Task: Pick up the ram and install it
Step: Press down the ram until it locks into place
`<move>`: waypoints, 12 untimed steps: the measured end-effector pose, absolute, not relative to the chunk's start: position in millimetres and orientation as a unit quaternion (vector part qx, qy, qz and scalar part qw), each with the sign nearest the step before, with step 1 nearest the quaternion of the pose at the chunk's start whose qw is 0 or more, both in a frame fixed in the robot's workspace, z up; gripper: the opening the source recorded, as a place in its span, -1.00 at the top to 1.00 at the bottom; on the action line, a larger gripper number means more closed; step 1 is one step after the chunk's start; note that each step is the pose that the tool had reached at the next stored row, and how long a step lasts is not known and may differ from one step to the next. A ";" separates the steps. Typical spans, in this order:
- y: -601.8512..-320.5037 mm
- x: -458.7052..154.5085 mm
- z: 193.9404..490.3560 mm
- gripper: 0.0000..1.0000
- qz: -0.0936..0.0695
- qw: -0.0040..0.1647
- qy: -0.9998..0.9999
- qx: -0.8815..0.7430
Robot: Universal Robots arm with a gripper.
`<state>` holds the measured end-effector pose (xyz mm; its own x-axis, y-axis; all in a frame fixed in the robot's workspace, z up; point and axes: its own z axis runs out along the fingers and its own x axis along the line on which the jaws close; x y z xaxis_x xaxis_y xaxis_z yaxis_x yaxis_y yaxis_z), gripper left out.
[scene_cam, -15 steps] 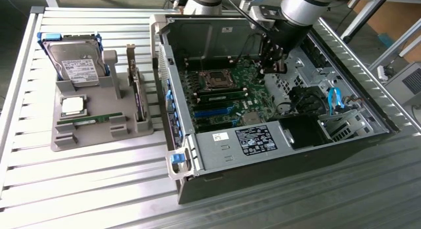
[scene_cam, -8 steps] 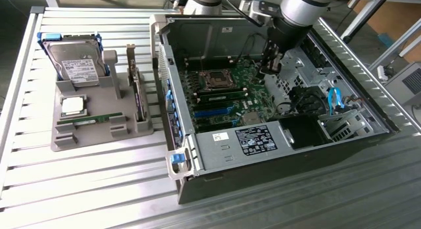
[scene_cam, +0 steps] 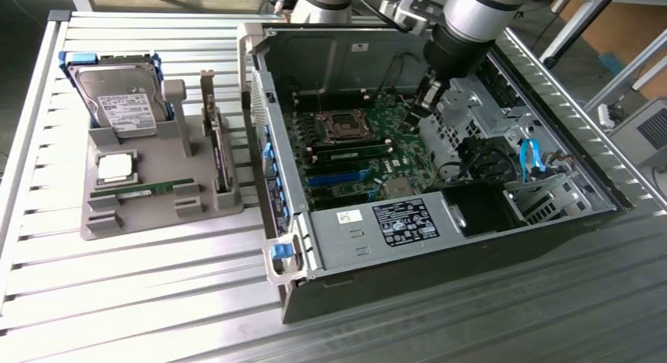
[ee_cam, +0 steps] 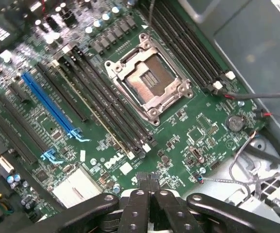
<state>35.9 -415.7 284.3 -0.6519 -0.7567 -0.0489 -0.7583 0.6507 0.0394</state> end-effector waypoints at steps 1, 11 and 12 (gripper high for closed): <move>-415.7 35.9 284.2 0.79 0.028 0.015 0.918 -0.396; -415.7 35.9 283.5 0.79 0.024 0.019 0.972 -0.233; -415.7 35.9 283.5 0.79 0.024 0.019 0.975 -0.218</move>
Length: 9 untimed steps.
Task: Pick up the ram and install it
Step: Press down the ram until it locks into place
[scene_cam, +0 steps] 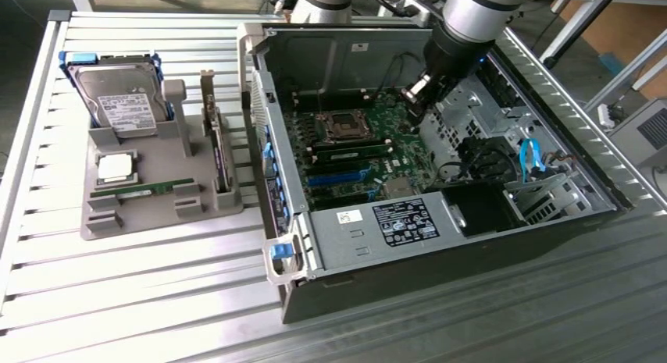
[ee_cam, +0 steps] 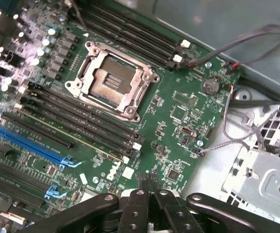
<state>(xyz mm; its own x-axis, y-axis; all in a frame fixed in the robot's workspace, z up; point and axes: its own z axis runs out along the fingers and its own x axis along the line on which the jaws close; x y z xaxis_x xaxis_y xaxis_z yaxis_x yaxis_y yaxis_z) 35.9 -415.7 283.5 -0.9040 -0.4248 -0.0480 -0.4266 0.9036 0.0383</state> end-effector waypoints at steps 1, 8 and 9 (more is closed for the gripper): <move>-415.7 35.9 283.4 0.79 0.024 0.020 0.978 -0.205; -415.7 35.9 283.0 0.79 0.022 0.022 0.993 -0.115; -415.7 35.9 282.9 0.79 0.021 0.022 0.995 -0.097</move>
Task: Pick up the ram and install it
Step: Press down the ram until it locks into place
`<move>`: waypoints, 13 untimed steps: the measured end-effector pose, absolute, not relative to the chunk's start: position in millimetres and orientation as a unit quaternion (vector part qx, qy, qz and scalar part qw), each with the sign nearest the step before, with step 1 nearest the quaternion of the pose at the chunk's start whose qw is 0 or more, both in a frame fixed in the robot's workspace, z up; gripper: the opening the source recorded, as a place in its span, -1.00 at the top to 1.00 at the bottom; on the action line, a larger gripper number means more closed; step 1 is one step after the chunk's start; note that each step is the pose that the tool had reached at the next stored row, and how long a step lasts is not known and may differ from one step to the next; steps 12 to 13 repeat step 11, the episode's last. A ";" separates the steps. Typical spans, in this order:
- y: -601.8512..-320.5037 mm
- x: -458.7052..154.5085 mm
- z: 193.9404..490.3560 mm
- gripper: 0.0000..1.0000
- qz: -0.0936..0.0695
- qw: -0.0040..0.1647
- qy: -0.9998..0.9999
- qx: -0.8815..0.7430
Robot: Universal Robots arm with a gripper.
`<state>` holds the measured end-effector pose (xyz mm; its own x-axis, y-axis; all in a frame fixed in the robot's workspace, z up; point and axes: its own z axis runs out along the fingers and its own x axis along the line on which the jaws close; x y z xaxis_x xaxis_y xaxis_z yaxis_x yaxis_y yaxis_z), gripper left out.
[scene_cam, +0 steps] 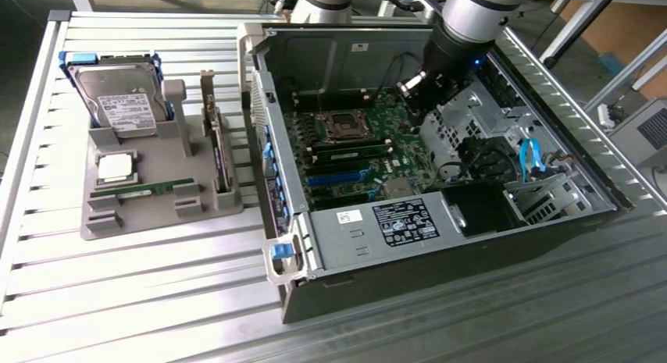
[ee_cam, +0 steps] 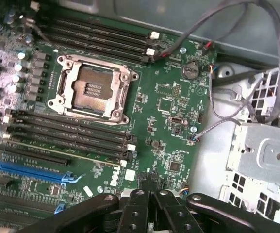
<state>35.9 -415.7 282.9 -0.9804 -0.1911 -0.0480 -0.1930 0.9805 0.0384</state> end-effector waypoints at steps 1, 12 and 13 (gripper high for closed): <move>-415.7 35.9 282.8 0.79 0.021 0.022 0.996 -0.080; -415.7 35.9 282.4 0.79 0.019 0.024 0.999 0.013; -415.7 35.9 282.4 0.79 0.019 0.024 0.999 0.013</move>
